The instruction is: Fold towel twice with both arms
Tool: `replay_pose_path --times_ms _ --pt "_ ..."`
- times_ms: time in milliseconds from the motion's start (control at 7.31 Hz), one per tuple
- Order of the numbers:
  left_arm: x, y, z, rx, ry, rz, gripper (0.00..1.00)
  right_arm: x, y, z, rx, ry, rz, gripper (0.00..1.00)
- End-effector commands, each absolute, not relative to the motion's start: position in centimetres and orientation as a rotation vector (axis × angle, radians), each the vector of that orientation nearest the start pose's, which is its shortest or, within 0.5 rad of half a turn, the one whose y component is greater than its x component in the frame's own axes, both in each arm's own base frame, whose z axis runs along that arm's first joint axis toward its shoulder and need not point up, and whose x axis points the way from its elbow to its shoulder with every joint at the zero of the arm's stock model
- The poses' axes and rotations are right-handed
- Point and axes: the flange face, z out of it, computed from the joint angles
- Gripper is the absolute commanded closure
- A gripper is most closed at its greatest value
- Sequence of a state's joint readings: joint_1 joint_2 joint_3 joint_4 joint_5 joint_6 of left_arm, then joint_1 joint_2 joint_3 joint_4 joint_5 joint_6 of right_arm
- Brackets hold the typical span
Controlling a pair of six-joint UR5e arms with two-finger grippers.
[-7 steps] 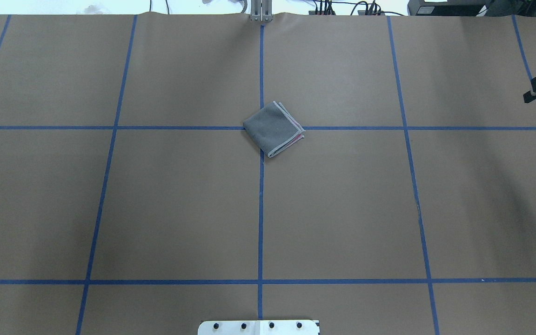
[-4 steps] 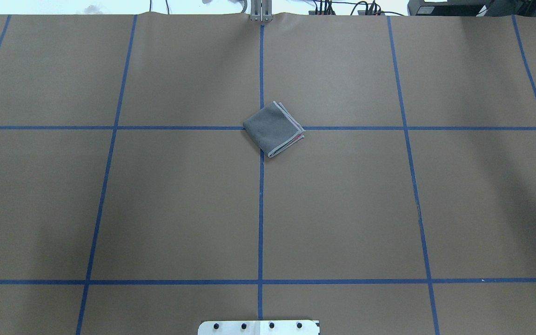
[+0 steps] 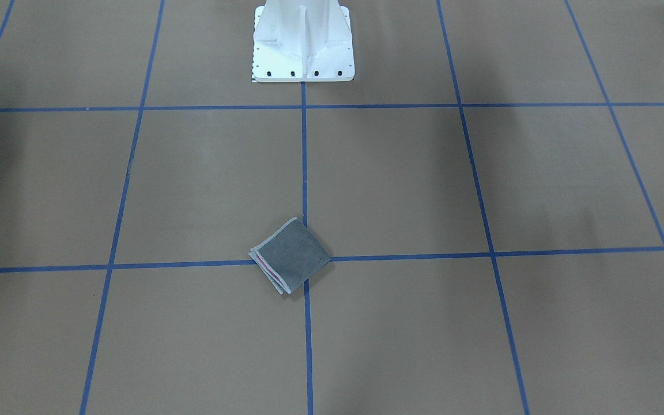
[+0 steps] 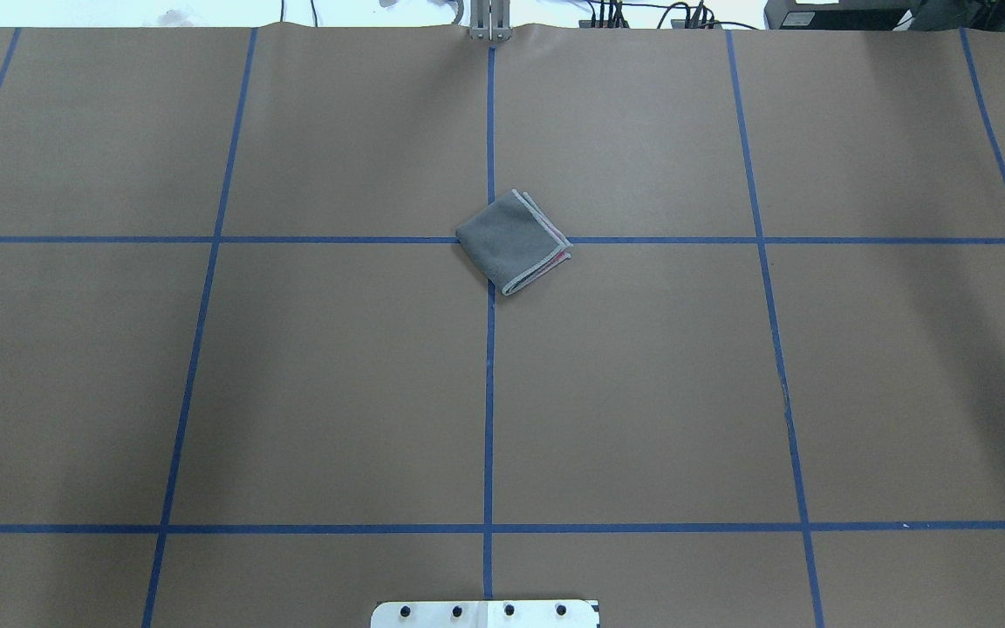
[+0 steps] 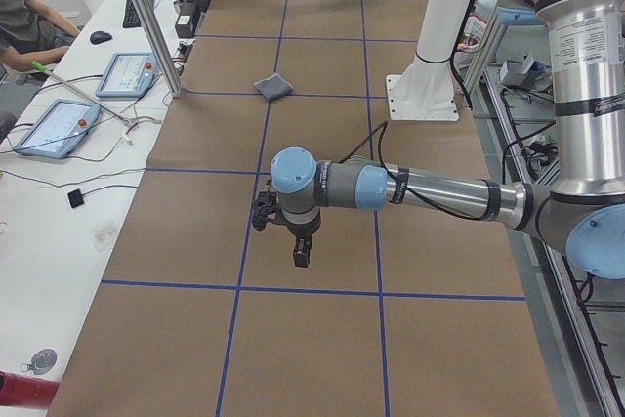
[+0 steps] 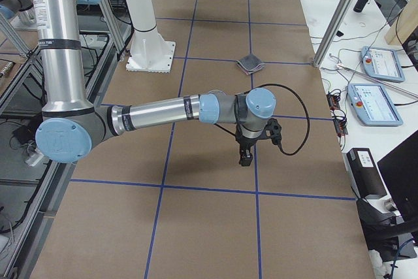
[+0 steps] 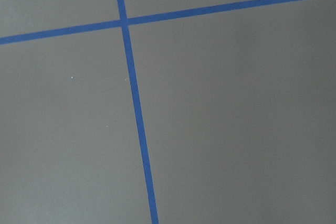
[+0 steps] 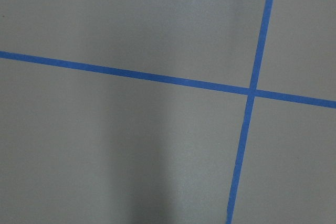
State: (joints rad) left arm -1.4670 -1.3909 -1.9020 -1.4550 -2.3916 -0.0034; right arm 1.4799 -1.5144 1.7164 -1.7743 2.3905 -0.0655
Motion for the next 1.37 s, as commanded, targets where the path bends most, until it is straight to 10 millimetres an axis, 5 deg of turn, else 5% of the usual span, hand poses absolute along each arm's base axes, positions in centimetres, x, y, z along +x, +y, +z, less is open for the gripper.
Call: replay_pose_path --times_ms 0,1232 --pt "-1.9 -41.4 58.2 -0.018 0.826 0.102 0.00 1.5 -50.7 58.5 -0.027 -0.823 -0.140 0.00" --pt "-1.5 -43.3 56.7 0.022 0.828 0.125 0.00 2.1 -49.0 60.0 -0.054 -0.820 -0.114 0.00"
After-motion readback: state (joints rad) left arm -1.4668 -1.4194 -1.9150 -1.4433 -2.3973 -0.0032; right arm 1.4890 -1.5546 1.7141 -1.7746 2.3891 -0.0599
